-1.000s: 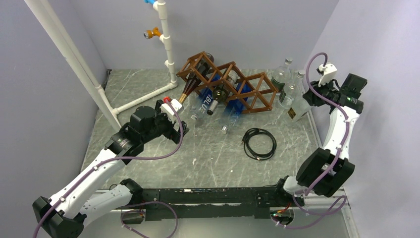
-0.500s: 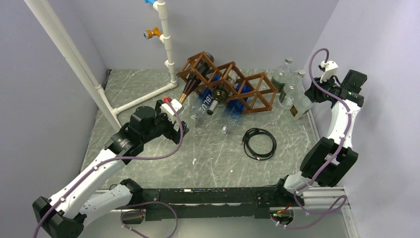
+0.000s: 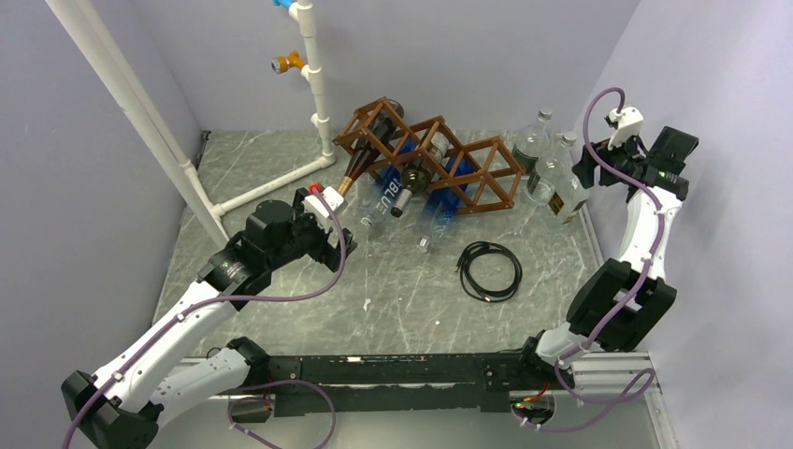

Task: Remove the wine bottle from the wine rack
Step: Place the wine bottle at the center of the board.

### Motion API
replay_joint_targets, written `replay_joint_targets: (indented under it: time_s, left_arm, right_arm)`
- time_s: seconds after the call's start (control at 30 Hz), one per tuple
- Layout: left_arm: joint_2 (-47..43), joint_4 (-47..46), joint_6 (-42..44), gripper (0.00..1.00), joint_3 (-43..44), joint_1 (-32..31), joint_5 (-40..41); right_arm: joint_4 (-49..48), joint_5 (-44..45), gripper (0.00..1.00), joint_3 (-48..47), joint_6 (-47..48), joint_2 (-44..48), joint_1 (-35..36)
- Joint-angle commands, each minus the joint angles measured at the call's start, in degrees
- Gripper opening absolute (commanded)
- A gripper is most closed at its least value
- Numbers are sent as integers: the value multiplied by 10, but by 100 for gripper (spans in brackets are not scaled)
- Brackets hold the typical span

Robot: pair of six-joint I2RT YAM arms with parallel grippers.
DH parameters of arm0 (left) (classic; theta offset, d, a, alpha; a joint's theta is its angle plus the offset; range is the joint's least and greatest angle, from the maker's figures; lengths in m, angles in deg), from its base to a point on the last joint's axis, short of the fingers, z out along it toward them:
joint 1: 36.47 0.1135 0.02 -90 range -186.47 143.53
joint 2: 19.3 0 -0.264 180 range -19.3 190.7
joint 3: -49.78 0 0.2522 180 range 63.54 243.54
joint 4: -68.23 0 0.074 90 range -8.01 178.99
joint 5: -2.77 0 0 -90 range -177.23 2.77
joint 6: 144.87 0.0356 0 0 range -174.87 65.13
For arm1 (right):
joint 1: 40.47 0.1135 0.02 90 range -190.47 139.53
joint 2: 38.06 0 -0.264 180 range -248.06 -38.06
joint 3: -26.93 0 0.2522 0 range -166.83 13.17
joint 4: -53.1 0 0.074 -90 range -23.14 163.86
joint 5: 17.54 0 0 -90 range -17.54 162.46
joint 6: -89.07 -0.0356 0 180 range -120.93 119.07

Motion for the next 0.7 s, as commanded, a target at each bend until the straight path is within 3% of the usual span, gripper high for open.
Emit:
replay_joint_targets:
  time_s: [0.0,0.67]
  left_arm:
    - [-10,-13,3,99,5,4,-9]
    - [-13,-12,1,100,5,3,-12]
  right_arm:
    - [-37,-18,77,-23,-9,27,-3]
    - [-59,-80,92,25,-63,151,-3]
